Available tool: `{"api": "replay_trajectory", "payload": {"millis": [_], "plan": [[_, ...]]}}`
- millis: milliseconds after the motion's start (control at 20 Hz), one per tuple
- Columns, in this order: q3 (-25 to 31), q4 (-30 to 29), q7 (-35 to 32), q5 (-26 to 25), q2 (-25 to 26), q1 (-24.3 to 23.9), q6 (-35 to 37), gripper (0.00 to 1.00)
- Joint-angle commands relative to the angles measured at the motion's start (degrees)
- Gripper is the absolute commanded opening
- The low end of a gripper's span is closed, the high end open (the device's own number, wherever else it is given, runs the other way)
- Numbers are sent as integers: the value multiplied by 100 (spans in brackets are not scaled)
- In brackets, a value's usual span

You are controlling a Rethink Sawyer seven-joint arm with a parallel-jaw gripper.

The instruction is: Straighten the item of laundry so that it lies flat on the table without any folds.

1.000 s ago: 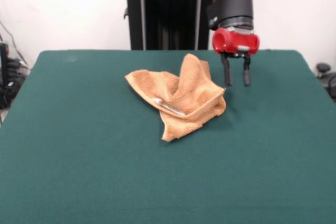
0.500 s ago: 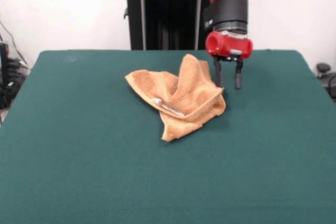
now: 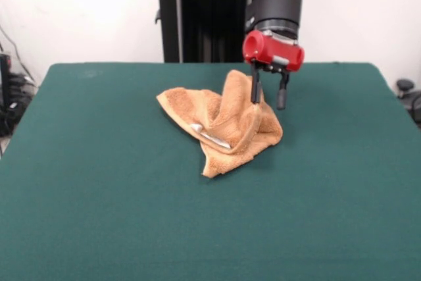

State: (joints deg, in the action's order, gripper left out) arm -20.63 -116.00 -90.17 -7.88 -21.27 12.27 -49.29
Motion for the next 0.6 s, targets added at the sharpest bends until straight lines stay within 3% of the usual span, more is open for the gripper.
{"api": "replay_trajectory", "payload": {"millis": [50, 600], "plan": [[3, -41, -842, 583, 159, 248, -469, 100], [67, 68, -820, 486, 187, 225, -235, 100]]}}
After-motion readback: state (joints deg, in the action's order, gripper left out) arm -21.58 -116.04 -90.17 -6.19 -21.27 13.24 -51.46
